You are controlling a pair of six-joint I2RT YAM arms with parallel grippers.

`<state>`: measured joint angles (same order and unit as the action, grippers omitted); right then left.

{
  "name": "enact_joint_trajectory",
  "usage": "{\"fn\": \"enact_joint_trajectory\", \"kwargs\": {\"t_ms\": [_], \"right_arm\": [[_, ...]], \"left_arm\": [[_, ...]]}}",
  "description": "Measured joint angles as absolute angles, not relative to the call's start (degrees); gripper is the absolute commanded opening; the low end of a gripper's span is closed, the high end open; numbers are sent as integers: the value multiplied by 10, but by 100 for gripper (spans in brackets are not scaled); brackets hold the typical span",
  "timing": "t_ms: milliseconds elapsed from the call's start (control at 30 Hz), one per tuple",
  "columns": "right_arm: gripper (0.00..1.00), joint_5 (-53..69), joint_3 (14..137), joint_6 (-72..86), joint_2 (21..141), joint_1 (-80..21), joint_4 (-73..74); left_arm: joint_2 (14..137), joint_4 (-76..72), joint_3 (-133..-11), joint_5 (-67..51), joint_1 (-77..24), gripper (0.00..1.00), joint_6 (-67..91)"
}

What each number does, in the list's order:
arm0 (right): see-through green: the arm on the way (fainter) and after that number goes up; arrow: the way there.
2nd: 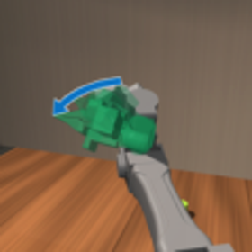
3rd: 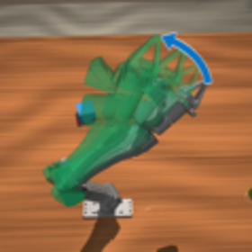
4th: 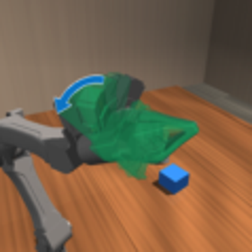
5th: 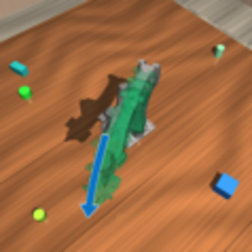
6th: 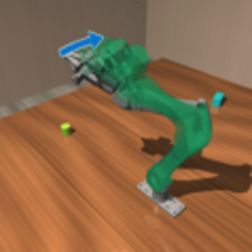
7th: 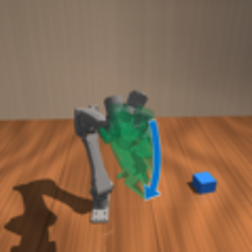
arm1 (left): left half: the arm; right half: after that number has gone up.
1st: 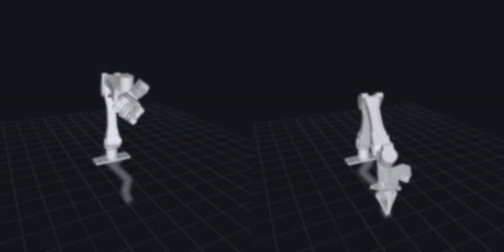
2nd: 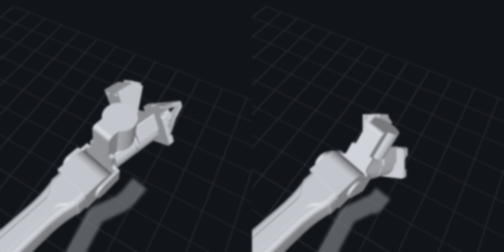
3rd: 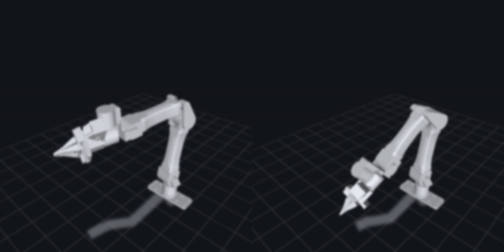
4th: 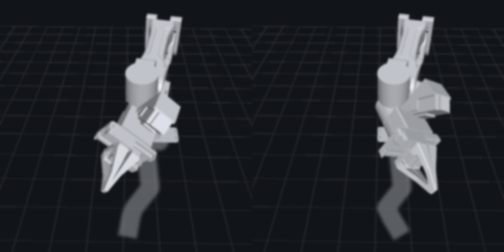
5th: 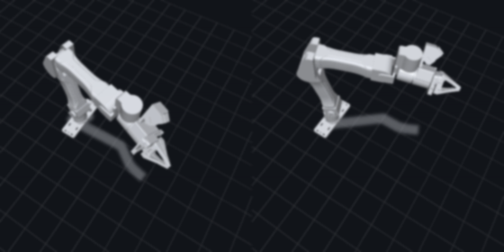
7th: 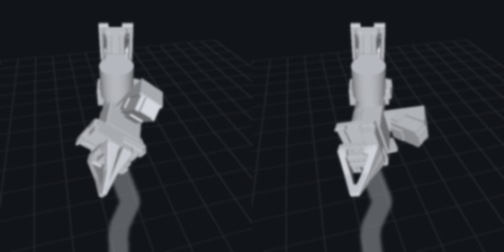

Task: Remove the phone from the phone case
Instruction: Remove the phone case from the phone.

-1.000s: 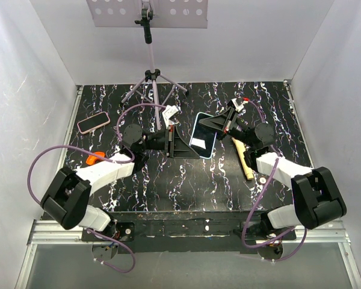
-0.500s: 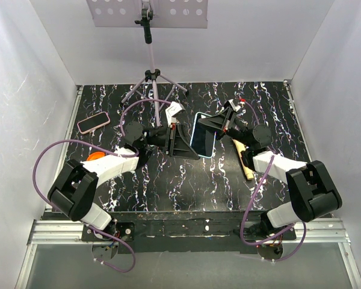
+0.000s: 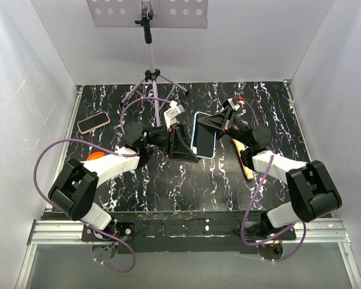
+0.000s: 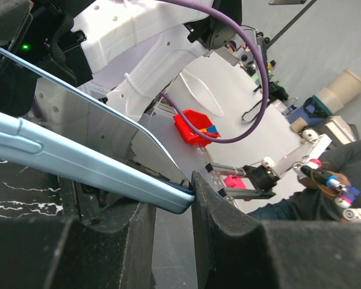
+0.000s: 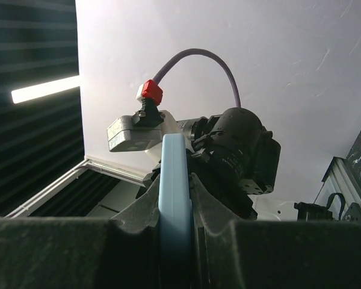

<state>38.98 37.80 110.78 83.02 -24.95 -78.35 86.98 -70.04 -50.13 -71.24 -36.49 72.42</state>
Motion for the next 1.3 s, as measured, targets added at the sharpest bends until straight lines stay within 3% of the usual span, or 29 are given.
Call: {"fn": "enact_joint_trajectory", "kwargs": {"t_ms": [300,900,1100,1300], "right_arm": [[1,398,378,1091,830,-263,-777],[1,387,378,1062,830,-264,-735],[1,362,378,1050,830,-264,-717],[1,308,378,1041,851,-262,-687]], "left_arm": [[800,-537,-471,-701,-365,0,560],[816,-323,-508,-752,-356,0,310],[801,-228,-514,-695,-356,0,269],[759,-9,-540,-506,-358,0,327]]}}
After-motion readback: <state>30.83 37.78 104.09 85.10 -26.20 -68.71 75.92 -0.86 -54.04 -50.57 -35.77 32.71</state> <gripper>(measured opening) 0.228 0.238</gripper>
